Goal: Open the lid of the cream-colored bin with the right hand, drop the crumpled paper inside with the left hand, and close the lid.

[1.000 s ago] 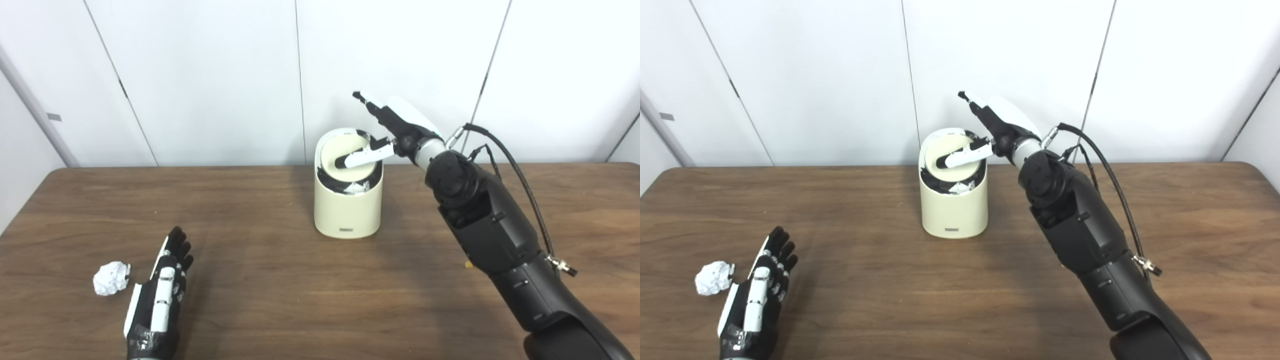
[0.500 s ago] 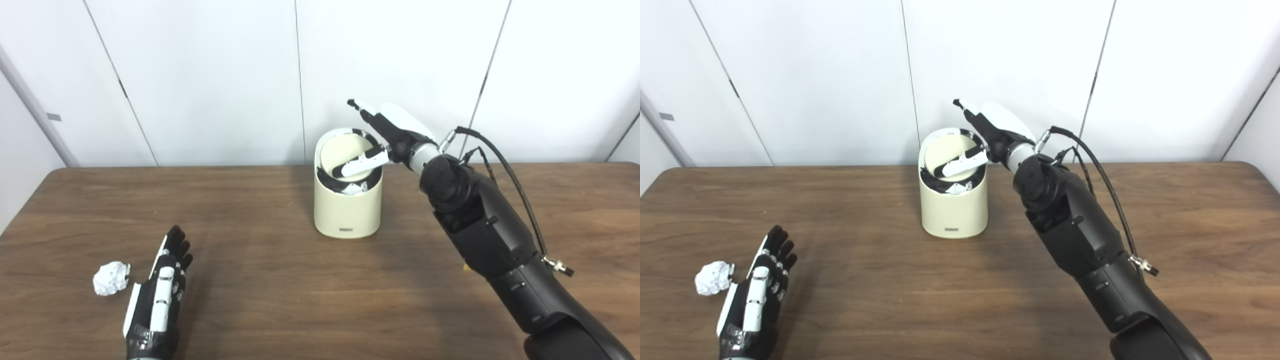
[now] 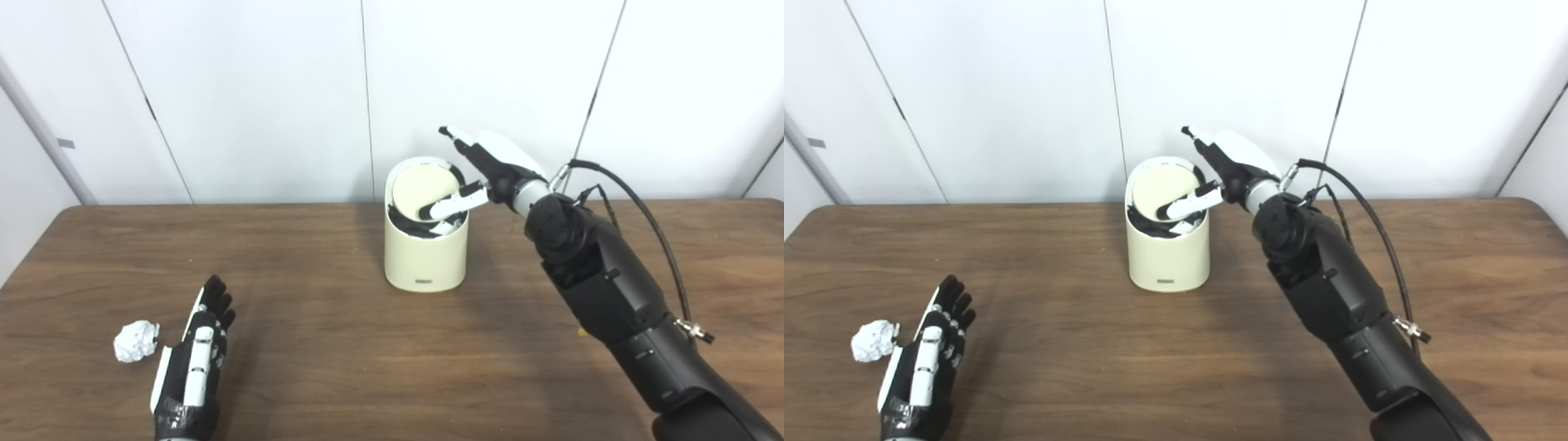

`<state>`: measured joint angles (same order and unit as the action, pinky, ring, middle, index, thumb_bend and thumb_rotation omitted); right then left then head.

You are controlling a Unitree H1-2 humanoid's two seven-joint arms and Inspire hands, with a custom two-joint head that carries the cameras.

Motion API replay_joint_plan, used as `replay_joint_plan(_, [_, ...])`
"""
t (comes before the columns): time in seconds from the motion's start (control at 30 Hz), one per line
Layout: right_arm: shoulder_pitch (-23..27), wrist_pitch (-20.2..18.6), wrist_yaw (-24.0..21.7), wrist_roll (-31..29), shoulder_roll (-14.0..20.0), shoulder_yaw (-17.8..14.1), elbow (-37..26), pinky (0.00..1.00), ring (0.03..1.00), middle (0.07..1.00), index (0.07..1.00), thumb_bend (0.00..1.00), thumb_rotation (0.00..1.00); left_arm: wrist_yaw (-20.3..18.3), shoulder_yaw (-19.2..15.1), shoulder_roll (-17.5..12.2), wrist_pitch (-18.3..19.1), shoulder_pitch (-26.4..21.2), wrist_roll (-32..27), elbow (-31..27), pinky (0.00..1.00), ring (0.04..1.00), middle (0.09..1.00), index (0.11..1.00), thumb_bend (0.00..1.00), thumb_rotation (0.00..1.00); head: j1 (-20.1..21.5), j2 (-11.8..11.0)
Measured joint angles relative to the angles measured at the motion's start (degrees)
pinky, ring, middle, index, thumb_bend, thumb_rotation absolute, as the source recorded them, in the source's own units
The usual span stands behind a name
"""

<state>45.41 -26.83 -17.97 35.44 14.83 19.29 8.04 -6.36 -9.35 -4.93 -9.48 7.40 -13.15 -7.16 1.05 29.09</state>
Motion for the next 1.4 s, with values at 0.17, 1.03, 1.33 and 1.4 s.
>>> replay_joint_plan(0.17, [0.0,0.0,0.1,-0.1,-0.1,-0.9,0.4,0.93,0.979,0.987,0.986,0.84,0.40,0.0,0.0,0.0,0.0,0.0,0.0,0.0,1.00,1.000,1.000,1.000,0.32,0.84,0.0,0.2])
replay_joint_plan(1.03, [0.0,0.5,3.0,-0.2,-0.5,-0.9,2.1,0.91,0.969,0.975,0.971,0.85,0.40,0.3,0.1,-0.1,0.1,-0.1,1.0,0.0,1.00,1.000,0.999,1.000,0.35,0.84,0.3,0.5])
replay_joint_plan(1.33, [0.0,2.1,3.4,0.7,-0.1,0.3,2.1,0.96,0.995,0.988,0.977,0.88,0.35,0.3,0.1,0.0,0.1,-0.1,1.2,0.0,1.00,1.000,1.000,1.000,0.35,0.86,0.4,0.9])
replay_joint_plan(1.4, [0.1,2.5,3.4,0.9,0.0,0.5,2.1,0.98,0.999,0.992,0.977,0.90,0.34,0.3,0.1,0.0,0.1,-0.1,1.2,0.0,1.00,1.000,1.000,1.000,0.34,0.86,0.4,1.0])
